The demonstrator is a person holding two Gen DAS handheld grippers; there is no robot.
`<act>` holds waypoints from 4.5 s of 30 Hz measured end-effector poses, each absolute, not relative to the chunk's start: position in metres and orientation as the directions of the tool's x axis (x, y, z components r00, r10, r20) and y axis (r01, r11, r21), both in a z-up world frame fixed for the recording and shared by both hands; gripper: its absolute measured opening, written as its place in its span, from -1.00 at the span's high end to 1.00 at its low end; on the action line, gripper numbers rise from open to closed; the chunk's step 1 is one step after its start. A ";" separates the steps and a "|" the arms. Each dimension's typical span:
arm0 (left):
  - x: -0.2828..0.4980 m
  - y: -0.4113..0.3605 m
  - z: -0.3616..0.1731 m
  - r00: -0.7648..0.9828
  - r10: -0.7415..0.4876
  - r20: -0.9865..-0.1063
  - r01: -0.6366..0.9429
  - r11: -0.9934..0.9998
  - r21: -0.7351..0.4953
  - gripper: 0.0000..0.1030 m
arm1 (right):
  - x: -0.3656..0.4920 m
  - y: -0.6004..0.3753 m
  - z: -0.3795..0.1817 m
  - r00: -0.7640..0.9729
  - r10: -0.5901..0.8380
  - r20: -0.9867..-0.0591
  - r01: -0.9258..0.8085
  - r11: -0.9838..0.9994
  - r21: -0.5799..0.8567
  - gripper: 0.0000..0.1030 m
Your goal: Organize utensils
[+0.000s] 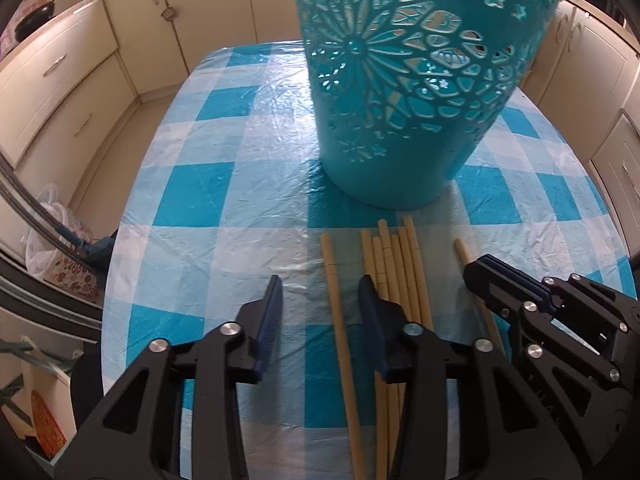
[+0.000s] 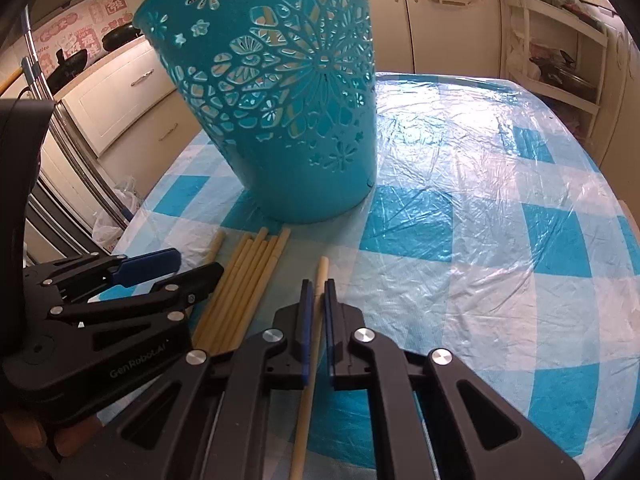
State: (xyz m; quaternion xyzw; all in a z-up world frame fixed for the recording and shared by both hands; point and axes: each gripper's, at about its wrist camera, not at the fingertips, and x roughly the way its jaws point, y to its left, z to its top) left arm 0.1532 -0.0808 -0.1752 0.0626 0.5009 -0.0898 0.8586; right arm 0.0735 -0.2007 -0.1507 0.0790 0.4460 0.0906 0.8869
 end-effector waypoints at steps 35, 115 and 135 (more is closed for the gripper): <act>0.118 -0.026 -0.077 0.553 -0.363 -0.750 0.299 0.927 -0.228 0.90 | 0.073 -0.215 -0.152 0.585 0.296 -0.755 -0.079 0.947 0.310 0.86; 0.144 0.025 -0.129 0.663 -0.175 -0.728 0.044 0.980 -0.195 -0.39 | 0.111 -0.244 0.056 0.910 0.358 -0.209 -0.223 0.848 0.481 0.89; 0.115 0.030 -0.129 0.645 -0.160 -0.748 0.039 0.984 -0.176 -0.39 | 0.088 -0.236 0.004 0.931 0.188 -0.313 -0.085 0.945 0.317 0.52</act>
